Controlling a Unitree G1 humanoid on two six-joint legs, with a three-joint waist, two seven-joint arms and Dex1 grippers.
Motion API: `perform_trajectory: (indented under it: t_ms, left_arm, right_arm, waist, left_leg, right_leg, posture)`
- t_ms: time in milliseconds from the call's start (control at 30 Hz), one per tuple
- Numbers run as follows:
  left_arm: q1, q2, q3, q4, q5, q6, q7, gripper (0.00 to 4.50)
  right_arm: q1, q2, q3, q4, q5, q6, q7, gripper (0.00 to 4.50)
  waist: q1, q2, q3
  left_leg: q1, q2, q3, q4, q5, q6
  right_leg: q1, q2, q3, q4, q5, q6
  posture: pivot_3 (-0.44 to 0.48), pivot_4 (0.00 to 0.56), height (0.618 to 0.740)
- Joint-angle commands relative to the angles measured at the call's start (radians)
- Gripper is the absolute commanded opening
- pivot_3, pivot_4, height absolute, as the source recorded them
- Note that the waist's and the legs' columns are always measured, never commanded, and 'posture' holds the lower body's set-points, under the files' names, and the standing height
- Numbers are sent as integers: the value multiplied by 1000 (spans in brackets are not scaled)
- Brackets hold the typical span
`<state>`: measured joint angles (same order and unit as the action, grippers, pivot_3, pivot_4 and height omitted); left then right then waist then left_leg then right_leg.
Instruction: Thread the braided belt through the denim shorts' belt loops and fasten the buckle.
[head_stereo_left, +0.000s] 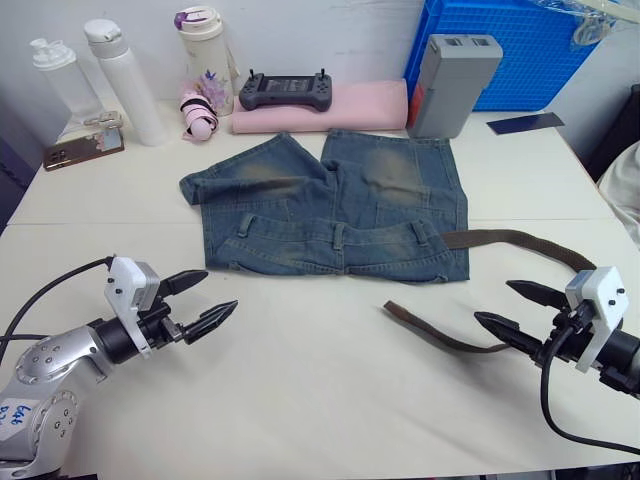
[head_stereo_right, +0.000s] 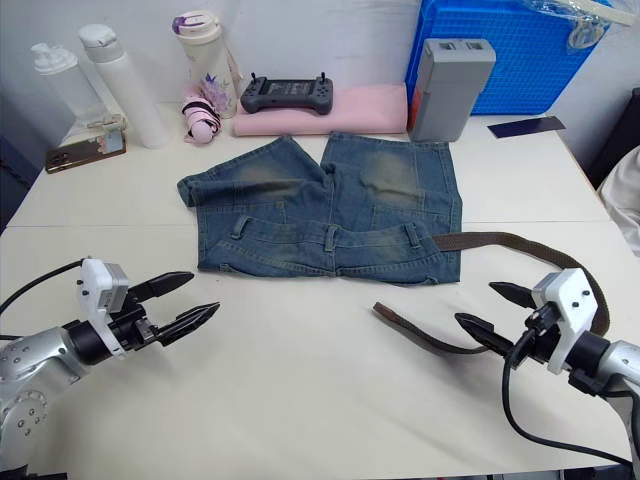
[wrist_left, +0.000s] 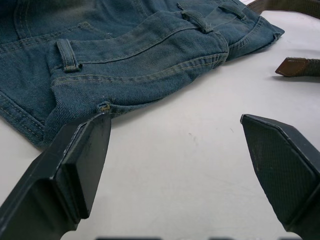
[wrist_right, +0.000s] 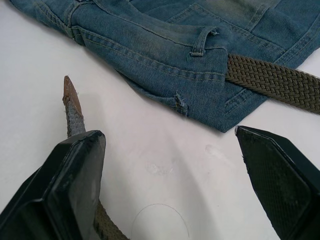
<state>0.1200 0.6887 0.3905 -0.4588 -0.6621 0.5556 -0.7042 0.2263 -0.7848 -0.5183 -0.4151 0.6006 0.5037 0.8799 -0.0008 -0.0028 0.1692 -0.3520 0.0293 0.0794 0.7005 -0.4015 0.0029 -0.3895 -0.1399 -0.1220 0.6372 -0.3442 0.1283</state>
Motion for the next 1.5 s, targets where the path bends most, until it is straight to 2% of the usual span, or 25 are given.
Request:
perform_trajectory:
  t_ms: [33,733,900,1033,1100,1167,1300,1333,1400,1500]
  left_arm:
    - [-18,4,27,-23,-35,10,0,4500]
    - [-48,1,-2,5,-20,1,-16,4500]
    - [-52,4,-15,-1,-21,3,-28,4500]
    - [-72,7,-44,4,-14,1,-40,4500]
    - [-80,6,-53,7,-10,0,-42,4500]
    - [-87,1,-63,6,-10,1,-41,4500]
    - [-85,-4,-75,-4,-9,1,-35,4500]
    - [-84,-4,-76,-6,-10,2,-34,4500]
    - [-80,-3,-77,-13,-13,3,-35,4500]
    - [-77,4,-80,-21,-17,7,-42,4500]
  right_arm:
    - [-2,-11,-14,6,4,-14,11,4405]
    - [6,-18,-9,19,-19,-15,42,4405]
    - [50,-80,13,-34,-12,27,98,4405]
    - [104,-212,125,-63,-103,35,170,4405]
    - [86,-245,184,-39,-162,15,154,4405]
    - [41,-266,278,12,-255,1,114,4405]
    - [7,-264,360,76,-342,-10,79,4405]
    - [5,-264,369,83,-352,-10,76,3891]
    - [11,-265,371,83,-347,-10,90,3187]
    - [14,-271,378,81,-335,-5,113,1777]
  waist:
    - [0,0,0]
    - [0,0,0]
    - [1,0,0]
    - [0,0,0]
    - [-1,-1,0]
    - [-3,-1,0]
    - [-4,-4,-2]
    - [-4,-6,-3]
    - [-3,-10,-4]
    - [-2,-13,-6]
  left_leg:
    - [0,0,0,0,0,0]
    - [0,0,0,0,0,0]
    - [0,0,0,0,0,0]
    - [0,0,0,0,0,0]
    - [0,0,0,0,0,0]
    - [1,0,0,1,0,0]
    - [1,1,0,1,0,0]
    - [2,1,-1,1,0,0]
    - [9,1,-1,0,0,0]
    - [17,2,-3,-2,-1,0]
  right_leg:
    - [0,0,0,0,0,0]
    - [0,0,0,0,0,0]
    - [0,0,0,0,0,0]
    - [0,0,0,0,0,0]
    - [1,0,0,0,0,0]
    - [1,0,0,0,0,0]
    - [2,0,0,0,0,0]
    - [3,1,0,-1,0,0]
    - [12,1,-1,-4,0,0]
    - [22,1,-2,-11,1,1]
  posture:
    - [0,150,740]
    - [0,150,740]
    - [0,150,740]
    - [0,150,740]
    - [0,150,740]
    - [0,150,740]
    - [0,150,740]
    - [0,150,740]
    - [0,150,740]
    - [0,150,740]
